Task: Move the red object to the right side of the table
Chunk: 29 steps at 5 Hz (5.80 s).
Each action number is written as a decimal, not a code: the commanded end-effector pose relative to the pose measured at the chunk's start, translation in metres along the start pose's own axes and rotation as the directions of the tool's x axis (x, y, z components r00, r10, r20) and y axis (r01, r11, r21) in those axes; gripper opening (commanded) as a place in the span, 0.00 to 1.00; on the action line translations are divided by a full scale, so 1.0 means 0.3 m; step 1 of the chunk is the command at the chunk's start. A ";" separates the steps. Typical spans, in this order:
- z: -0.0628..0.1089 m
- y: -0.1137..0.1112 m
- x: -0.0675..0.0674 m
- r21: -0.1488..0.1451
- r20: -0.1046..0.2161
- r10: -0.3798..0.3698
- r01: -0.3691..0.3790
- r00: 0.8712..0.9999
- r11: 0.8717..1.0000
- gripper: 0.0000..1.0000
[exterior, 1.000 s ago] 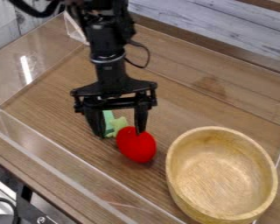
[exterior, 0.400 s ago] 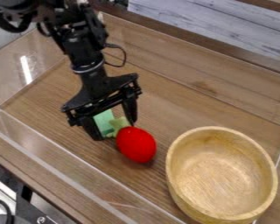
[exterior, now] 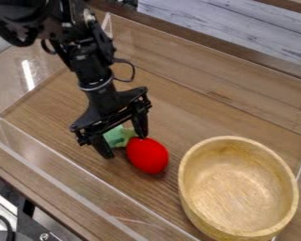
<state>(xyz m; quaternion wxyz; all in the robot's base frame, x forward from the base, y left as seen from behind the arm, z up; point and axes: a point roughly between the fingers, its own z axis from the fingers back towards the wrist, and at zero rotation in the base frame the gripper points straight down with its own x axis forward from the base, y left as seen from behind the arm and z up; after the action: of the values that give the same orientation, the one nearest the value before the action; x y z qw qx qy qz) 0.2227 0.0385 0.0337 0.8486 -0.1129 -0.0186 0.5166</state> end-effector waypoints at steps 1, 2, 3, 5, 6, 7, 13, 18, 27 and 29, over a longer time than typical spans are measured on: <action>0.003 -0.032 -0.002 -0.019 0.032 0.037 -0.036 0.999 0.999 1.00; 0.000 -0.048 -0.008 -0.023 0.058 0.082 -0.081 0.995 0.996 1.00; -0.019 -0.065 -0.038 -0.027 0.089 0.137 -0.135 0.987 0.990 1.00; 0.037 -0.094 -0.042 -0.049 0.134 0.193 -0.188 0.972 0.981 1.00; 0.080 -0.099 -0.019 -0.052 0.149 0.222 -0.217 0.964 0.975 1.00; 0.109 -0.102 -0.004 -0.051 0.158 0.256 -0.251 0.954 0.967 1.00; -0.044 -0.107 0.059 -0.007 0.219 0.363 -0.370 0.906 0.929 1.00; 0.067 -0.190 -0.092 0.016 0.177 0.354 -0.362 0.918 0.932 0.00; 0.151 -0.276 -0.017 -0.050 0.246 0.572 -0.579 0.783 0.814 1.00; 0.169 -0.228 -0.045 -0.076 0.272 0.650 -0.658 0.709 0.749 1.00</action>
<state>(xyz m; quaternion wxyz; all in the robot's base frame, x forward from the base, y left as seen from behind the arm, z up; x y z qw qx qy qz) 0.2649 0.0070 0.0875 0.6019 -0.0090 -0.0785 0.7946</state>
